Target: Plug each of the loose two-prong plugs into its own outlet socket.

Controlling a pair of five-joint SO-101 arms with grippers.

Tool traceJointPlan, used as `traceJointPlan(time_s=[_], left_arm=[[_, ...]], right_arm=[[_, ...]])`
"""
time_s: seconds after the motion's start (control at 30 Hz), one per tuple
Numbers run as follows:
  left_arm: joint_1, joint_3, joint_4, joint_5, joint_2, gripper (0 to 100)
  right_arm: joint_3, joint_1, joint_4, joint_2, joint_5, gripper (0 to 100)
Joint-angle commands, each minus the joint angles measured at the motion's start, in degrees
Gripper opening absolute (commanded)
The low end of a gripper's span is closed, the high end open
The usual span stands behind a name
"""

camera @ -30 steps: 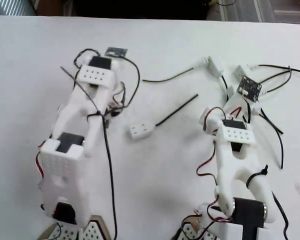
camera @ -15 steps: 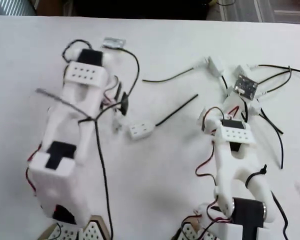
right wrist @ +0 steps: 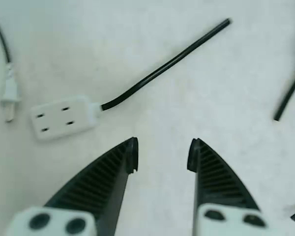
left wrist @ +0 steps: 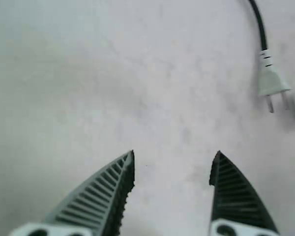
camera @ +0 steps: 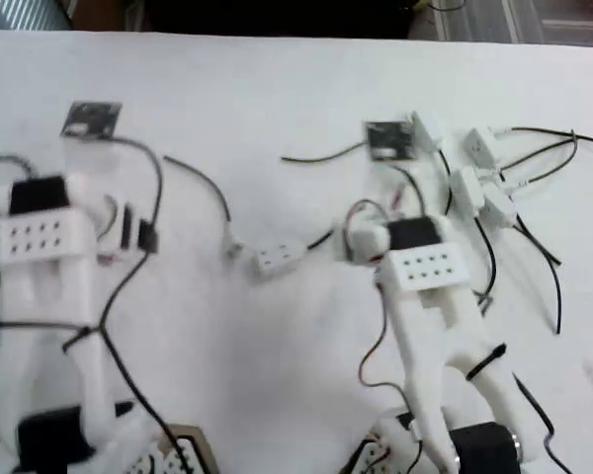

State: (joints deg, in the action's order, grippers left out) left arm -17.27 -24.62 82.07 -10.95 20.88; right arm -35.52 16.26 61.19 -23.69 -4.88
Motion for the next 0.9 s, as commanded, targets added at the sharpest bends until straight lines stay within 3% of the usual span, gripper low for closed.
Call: traceJointPlan(time_s=[0.0,0.4,0.73,0.87], left_arm=[[-5.0,-18.5,-10.4,-3.5,15.5,25],[-7.8,-42.6,-23.0,-4.1,30.3,25],[-7.7,-44.9,-24.9,-4.2,30.8,25],[-7.7,-45.0,-24.9,-4.2,30.8,25]], right_arm=[[11.7,11.1,9.1,2.8,1.0,16.6],[33.1,26.3,11.9,27.0,-6.3,16.6],[52.4,26.9,12.3,49.8,-11.5,16.4],[57.6,26.9,12.3,55.3,-11.5,10.7]])
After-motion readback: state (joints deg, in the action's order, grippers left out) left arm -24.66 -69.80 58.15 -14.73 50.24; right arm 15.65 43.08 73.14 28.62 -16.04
